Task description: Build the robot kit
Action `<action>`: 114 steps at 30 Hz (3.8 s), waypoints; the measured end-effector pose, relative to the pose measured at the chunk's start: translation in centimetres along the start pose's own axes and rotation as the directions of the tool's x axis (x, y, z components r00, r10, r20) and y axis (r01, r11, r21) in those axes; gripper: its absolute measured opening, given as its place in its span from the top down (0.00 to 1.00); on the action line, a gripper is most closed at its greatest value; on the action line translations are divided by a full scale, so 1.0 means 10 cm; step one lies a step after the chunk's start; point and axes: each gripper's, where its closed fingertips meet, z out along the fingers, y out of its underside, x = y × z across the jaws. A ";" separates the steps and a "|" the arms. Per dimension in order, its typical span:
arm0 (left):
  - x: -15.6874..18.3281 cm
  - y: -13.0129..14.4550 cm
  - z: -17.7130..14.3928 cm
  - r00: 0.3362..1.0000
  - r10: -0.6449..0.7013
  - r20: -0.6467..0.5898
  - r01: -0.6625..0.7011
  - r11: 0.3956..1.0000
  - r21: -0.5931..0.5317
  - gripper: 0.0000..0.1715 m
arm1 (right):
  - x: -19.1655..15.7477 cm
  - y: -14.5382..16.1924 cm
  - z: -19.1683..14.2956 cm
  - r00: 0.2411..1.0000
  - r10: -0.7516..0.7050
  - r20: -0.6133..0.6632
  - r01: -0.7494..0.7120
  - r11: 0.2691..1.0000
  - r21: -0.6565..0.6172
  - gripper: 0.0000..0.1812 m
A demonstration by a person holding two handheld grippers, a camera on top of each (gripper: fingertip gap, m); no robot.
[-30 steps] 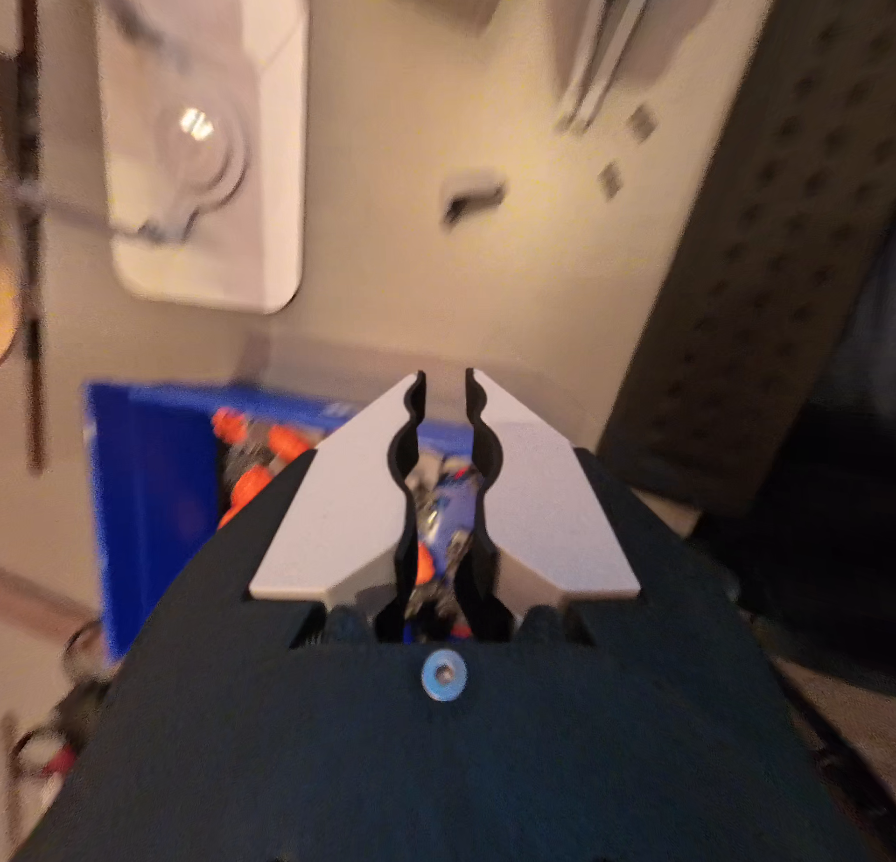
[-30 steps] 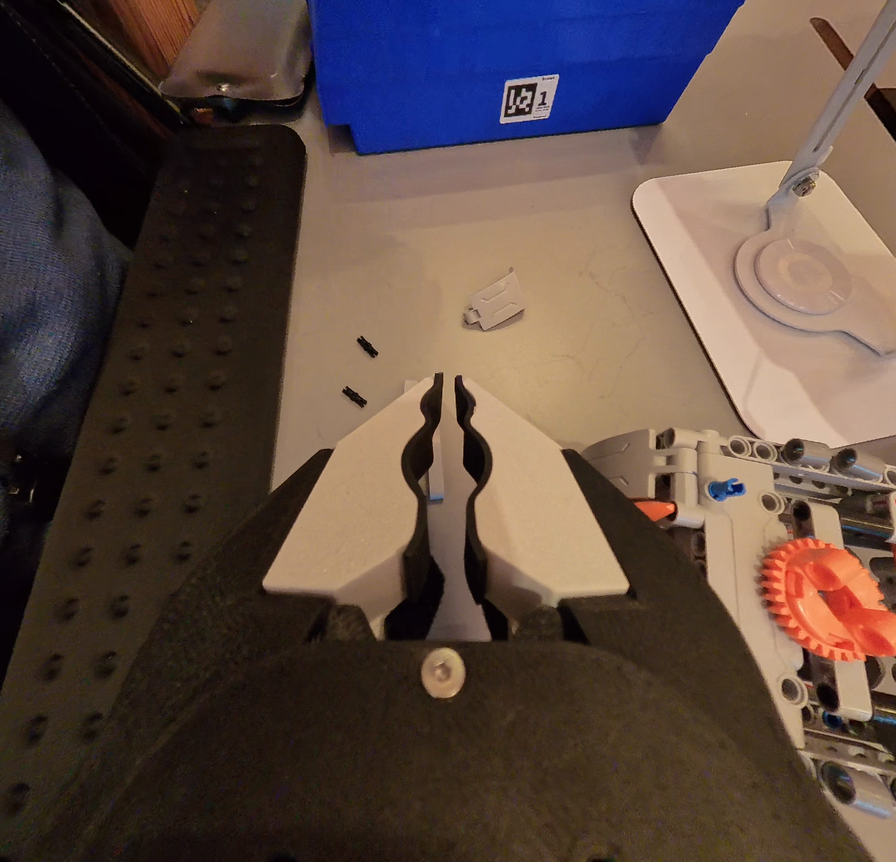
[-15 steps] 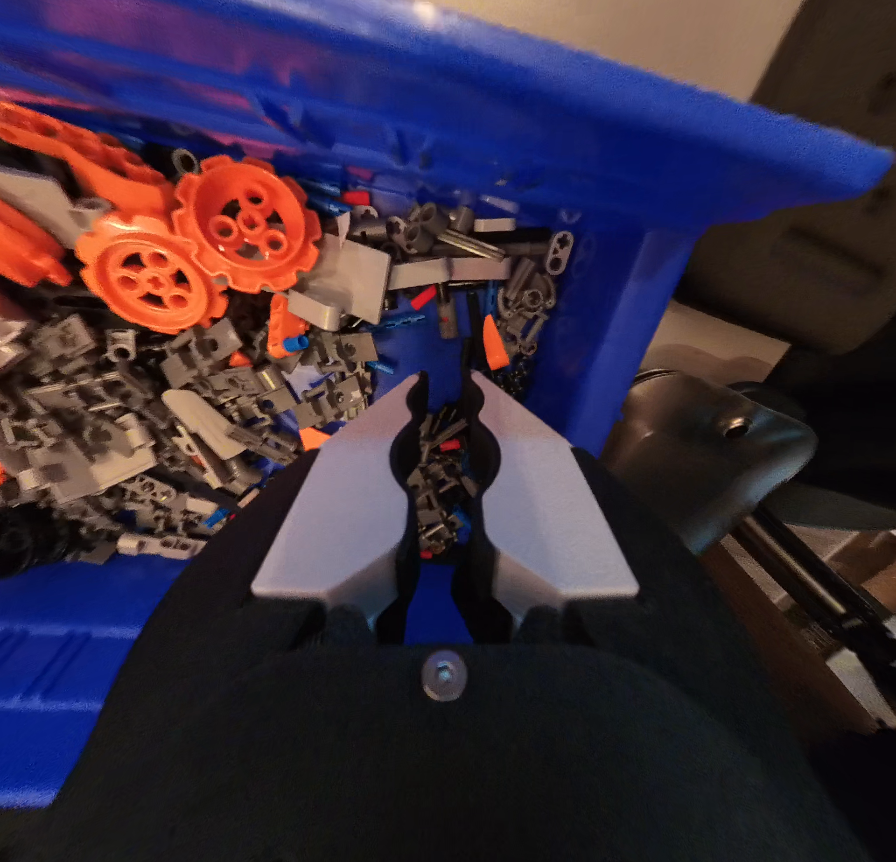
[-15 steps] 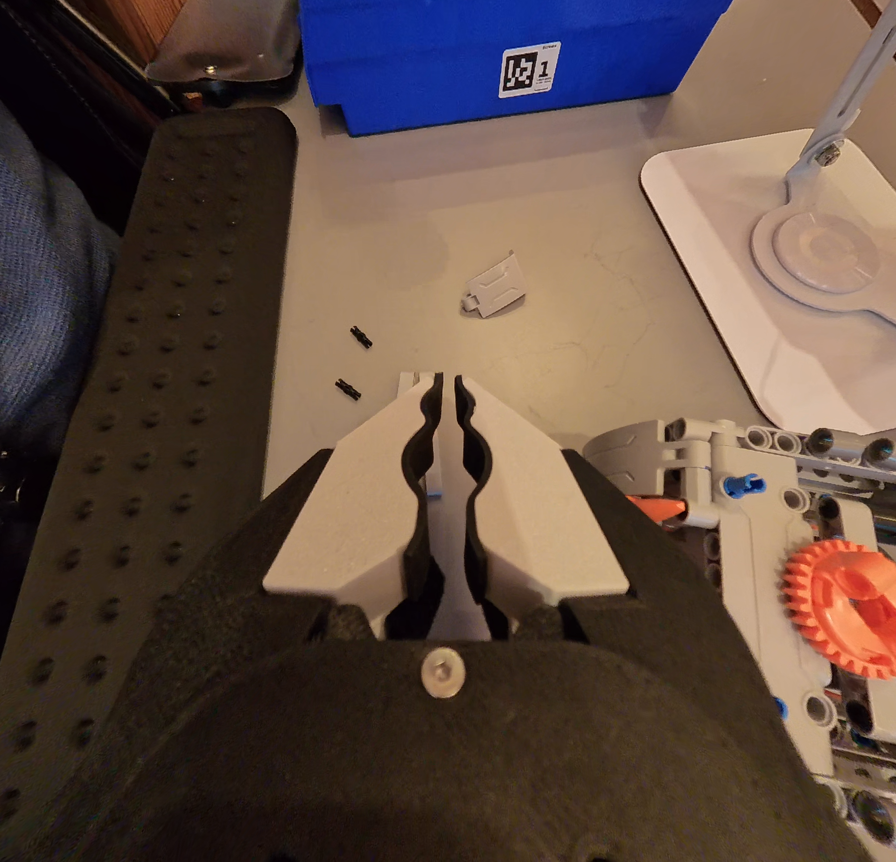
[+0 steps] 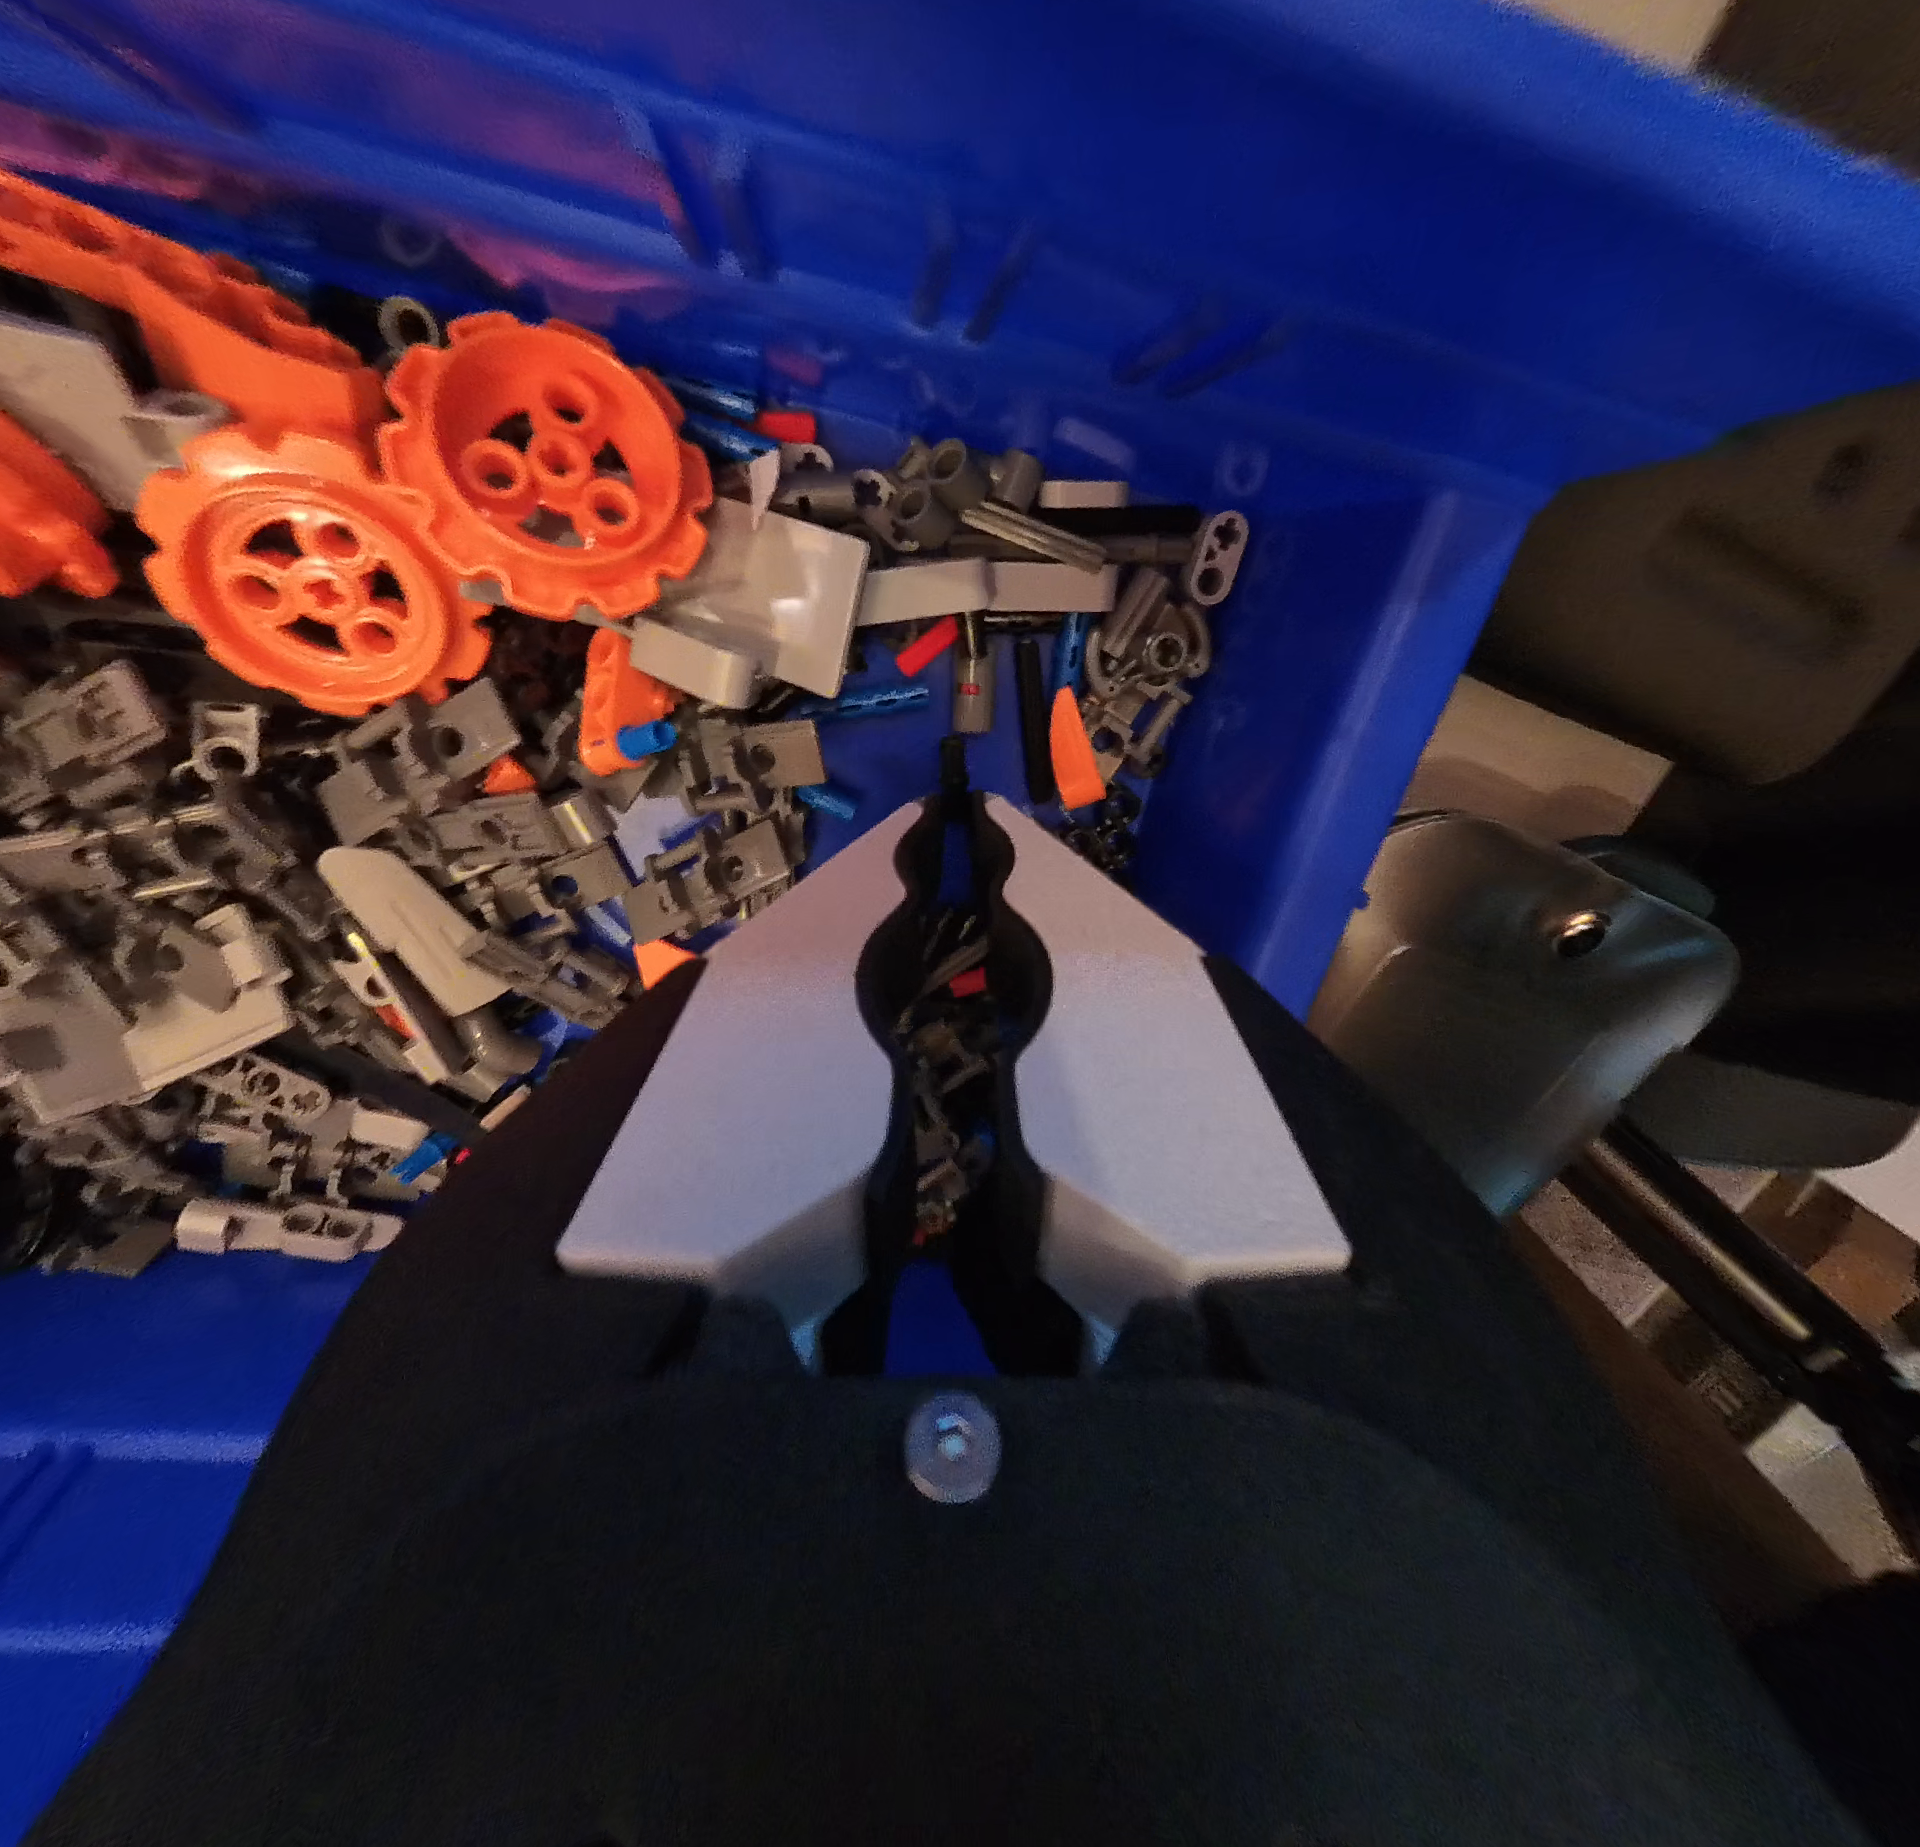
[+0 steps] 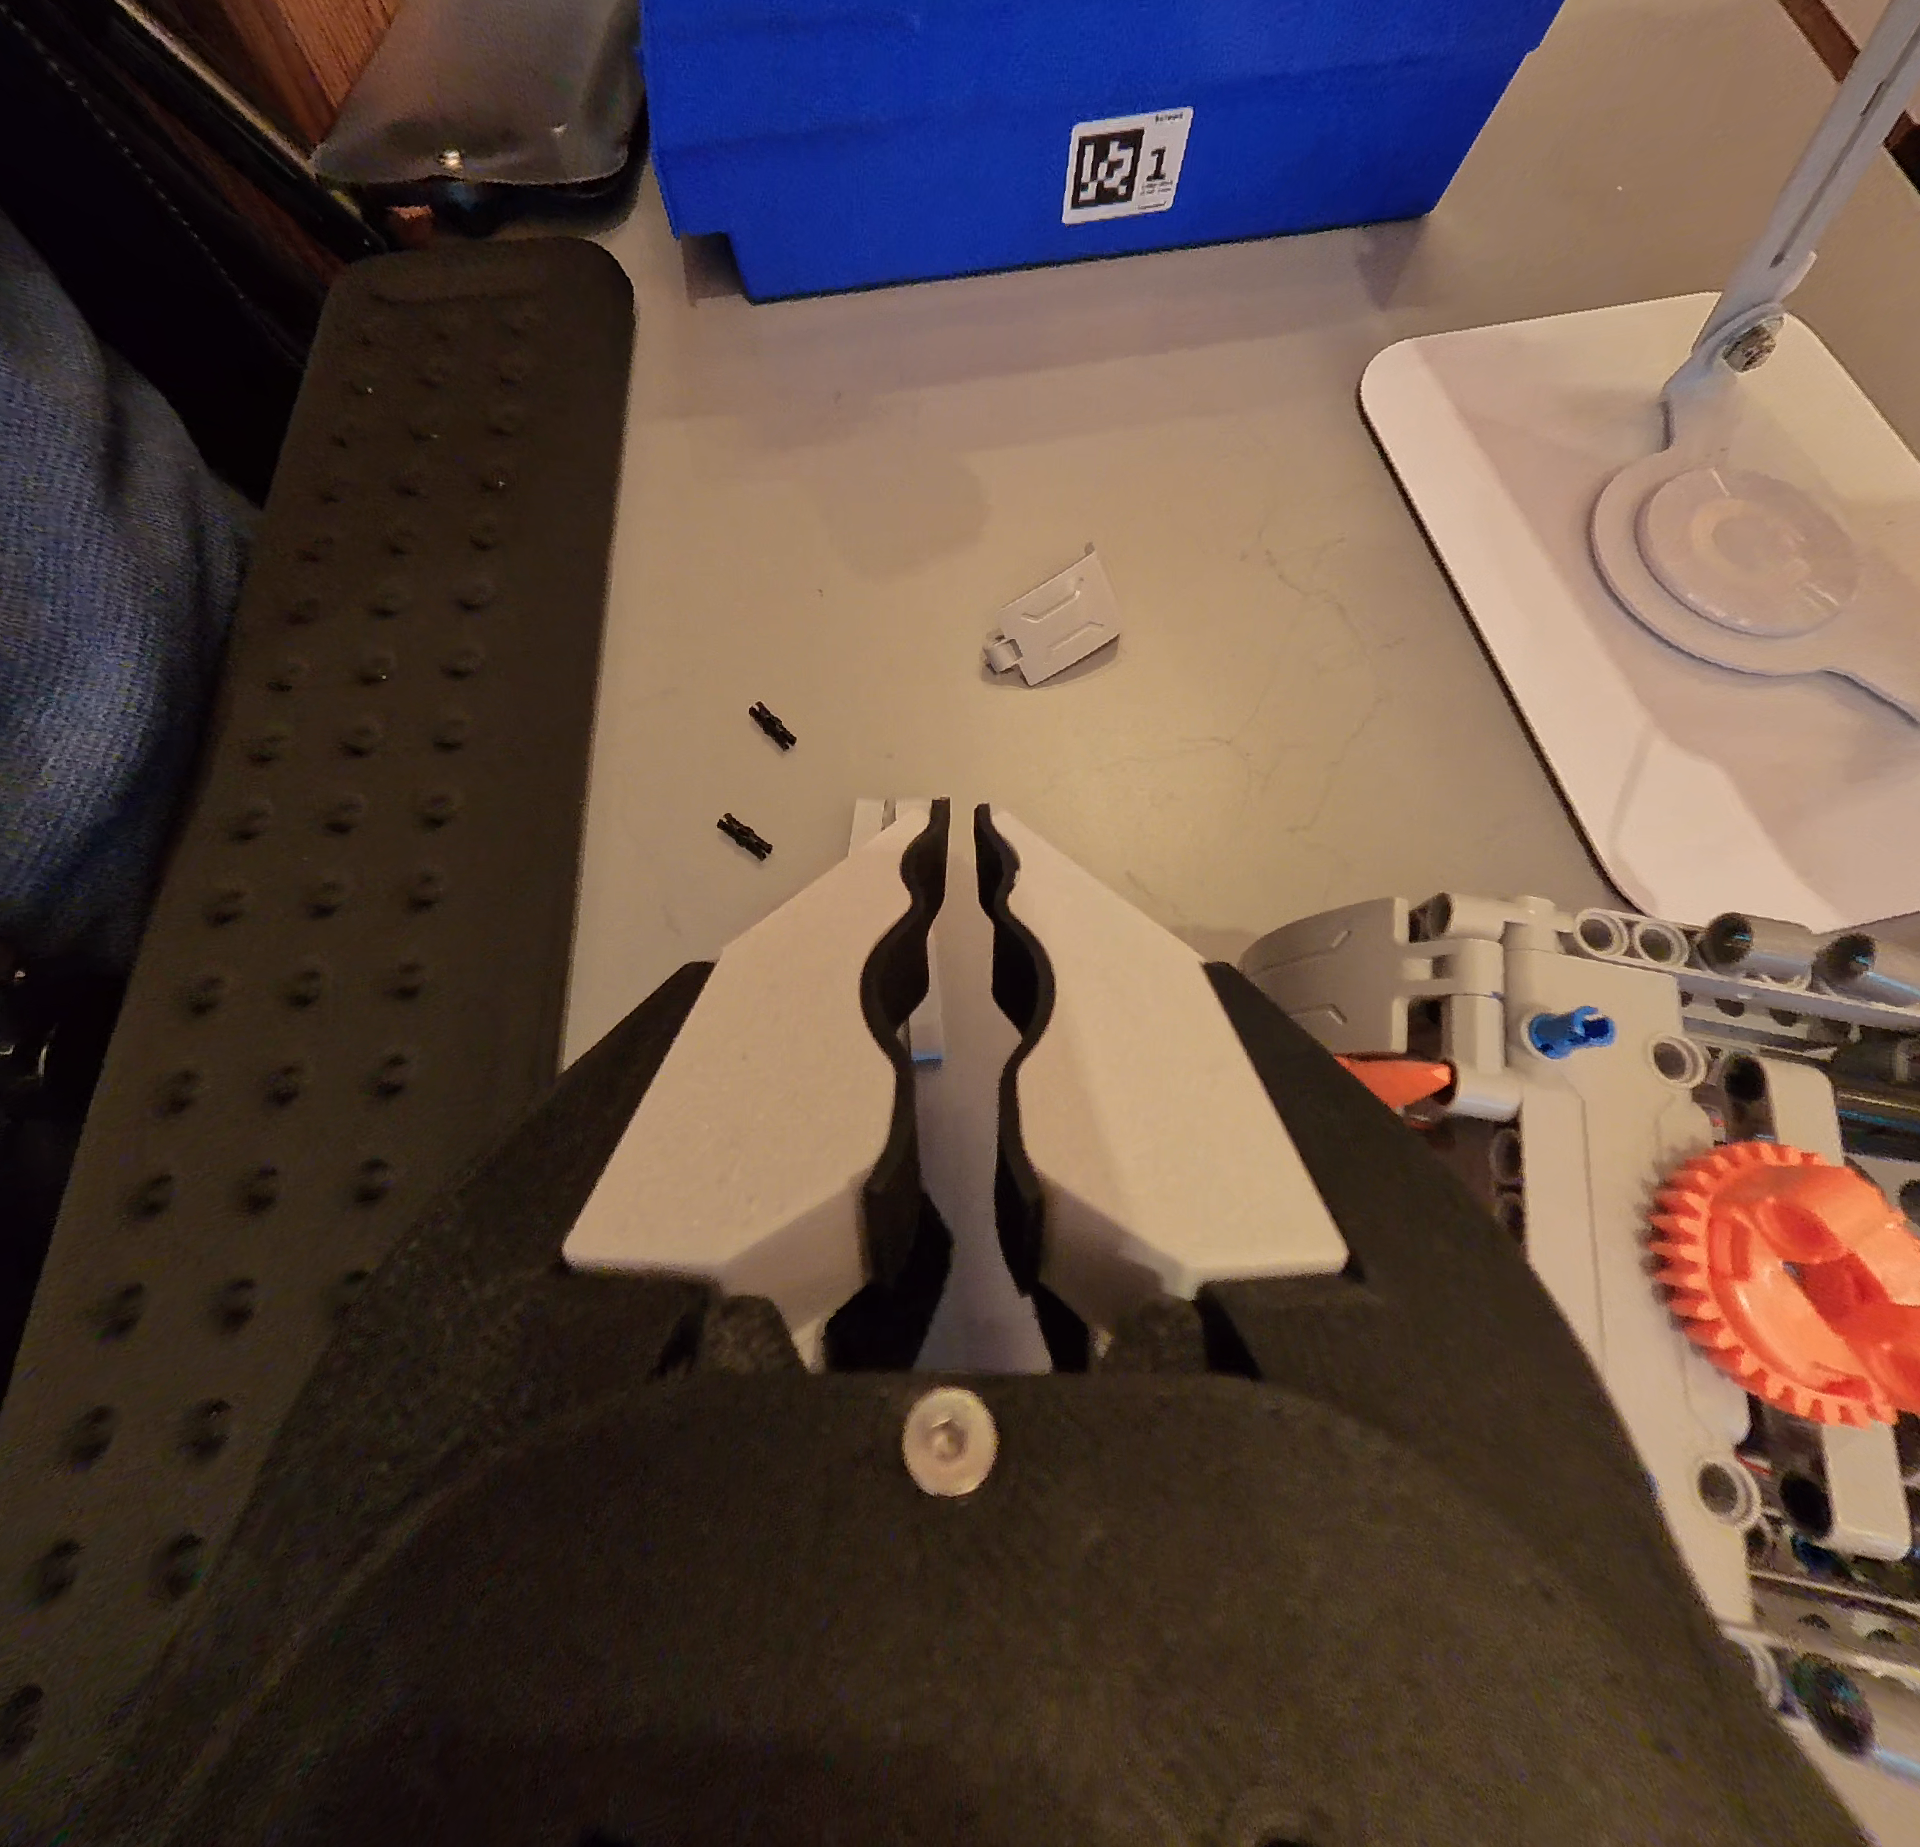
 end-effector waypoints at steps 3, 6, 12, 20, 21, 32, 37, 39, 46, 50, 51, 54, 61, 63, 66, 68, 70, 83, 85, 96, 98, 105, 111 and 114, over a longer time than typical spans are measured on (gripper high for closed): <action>-0.02 -0.07 -0.24 0.999 -0.006 0.036 0.004 0.999 0.044 0.99 | 0.02 -0.02 -0.06 1.000 -0.004 -0.018 0.005 1.000 0.010 0.99; 0.00 -0.24 -0.58 0.997 0.005 0.080 -0.014 0.993 0.120 0.99 | 0.07 -0.03 -0.21 0.998 0.000 -0.063 0.003 0.999 0.039 0.99; 0.41 -0.99 -0.99 0.984 0.109 0.144 -0.144 0.954 0.262 0.99 | 0.05 0.02 -0.43 0.995 0.032 -0.092 -0.024 0.996 0.090 0.98; 1.22 -2.46 -0.34 0.970 0.229 0.086 -0.244 0.891 0.384 0.99 | -0.17 0.05 -0.48 0.997 -0.003 -0.078 0.009 0.996 0.086 0.97; 1.27 -2.57 -0.19 0.964 0.250 0.094 -0.267 0.887 0.376 0.99 | -0.21 0.06 -0.49 0.998 0.004 -0.070 0.003 0.995 0.095 0.97; 1.29 -3.12 0.17 0.903 0.292 0.315 -0.417 0.774 0.476 0.99 | -0.38 0.21 -0.38 0.994 0.102 0.024 -0.104 0.990 0.093 0.94; 1.31 -3.16 0.13 0.862 0.313 0.399 -0.484 0.741 0.465 0.99 | -0.37 0.20 -0.35 0.988 0.144 0.047 -0.149 0.983 0.107 0.98; 1.29 -3.17 0.12 0.857 0.299 0.419 -0.487 0.736 0.471 0.99 | -0.36 0.20 -0.36 0.987 0.154 0.049 -0.159 0.981 0.115 0.98; 1.21 -3.00 0.30 0.897 0.308 0.317 -0.425 0.800 0.423 0.90 | -0.27 0.23 -0.41 0.989 0.151 -0.008 -0.149 0.983 0.107 0.99; 1.10 -2.86 0.48 0.901 0.327 0.286 -0.416 0.840 0.348 0.90 | -0.22 0.26 -0.45 0.986 0.168 -0.019 -0.164 0.980 0.115 0.99; 1.07 -2.84 0.51 0.895 0.332 0.298 -0.422 0.845 0.327 0.92 | -0.22 0.27 -0.44 0.986 0.166 -0.022 -0.162 0.981 0.109 0.99; 1.04 -2.79 0.64 0.905 0.329 0.269 -0.403 0.867 0.295 0.93 | -0.21 0.29 -0.43 0.986 0.164 -0.031 -0.160 0.982 0.098 0.99; 1.05 -2.84 0.62 0.925 0.302 0.230 -0.364 0.875 0.318 1.00 | -0.20 0.30 -0.45 0.986 0.165 -0.032 -0.161 0.982 0.101 0.99; 1.08 -2.87 0.61 0.934 0.300 0.194 -0.350 0.874 0.337 1.00 | -0.20 0.30 -0.45 0.986 0.165 -0.032 -0.161 0.982 0.102 0.98; 1.14 -2.85 0.66 0.951 0.292 0.105 -0.310 0.894 0.324 1.00 | -0.19 0.30 -0.46 0.985 0.166 -0.034 -0.162 0.981 0.104 0.99; 1.13 -2.86 0.70 0.960 0.270 0.076 -0.280 0.903 0.326 1.00 | -0.19 0.31 -0.47 0.985 0.167 -0.034 -0.163 0.981 0.107 0.99; 1.13 -2.87 0.71 0.972 0.232 0.021 -0.225 0.911 0.346 1.00 | -0.19 0.31 -0.49 0.985 0.169 -0.036 -0.164 0.980 0.110 0.99; 1.01 -2.85 0.56 0.980 0.180 0.082 -0.198 0.890 0.411 0.97 | -0.15 0.32 -0.52 0.983 0.177 -0.047 -0.170 0.977 0.125 0.99; 0.97 -2.84 0.56 0.983 0.162 0.091 -0.186 0.891 0.415 0.94 | -0.14 0.32 -0.52 0.983 0.177 -0.050 -0.169 0.978 0.125 0.99; 0.91 -2.80 0.58 0.987 0.125 0.104 -0.158 0.886 0.436 0.89 | -0.11 0.34 -0.52 0.983 0.173 -0.062 -0.165 0.979 0.121 0.99; 0.88 -2.79 0.59 0.985 0.120 0.127 -0.164 0.884 0.438 0.89 | -0.11 0.34 -0.52 0.983 0.173 -0.063 -0.165 0.979 0.122 0.99; 0.84 -2.79 0.56 0.985 0.107 0.137 -0.159 0.875 0.458 0.89 | -0.10 0.34 -0.52 0.983 0.173 -0.066 -0.164 0.978 0.125 0.99; 0.80 -2.76 0.56 0.987 0.083 0.134 -0.136 0.876 0.463 0.88 | -0.08 0.34 -0.53 0.982 0.176 -0.072 -0.166 0.977 0.131 0.99; 0.79 -2.76 0.54 0.990 0.066 0.123 -0.118 0.871 0.478 0.88 | -0.08 0.34 -0.53 0.982 0.176 -0.075 -0.165 0.978 0.130 0.99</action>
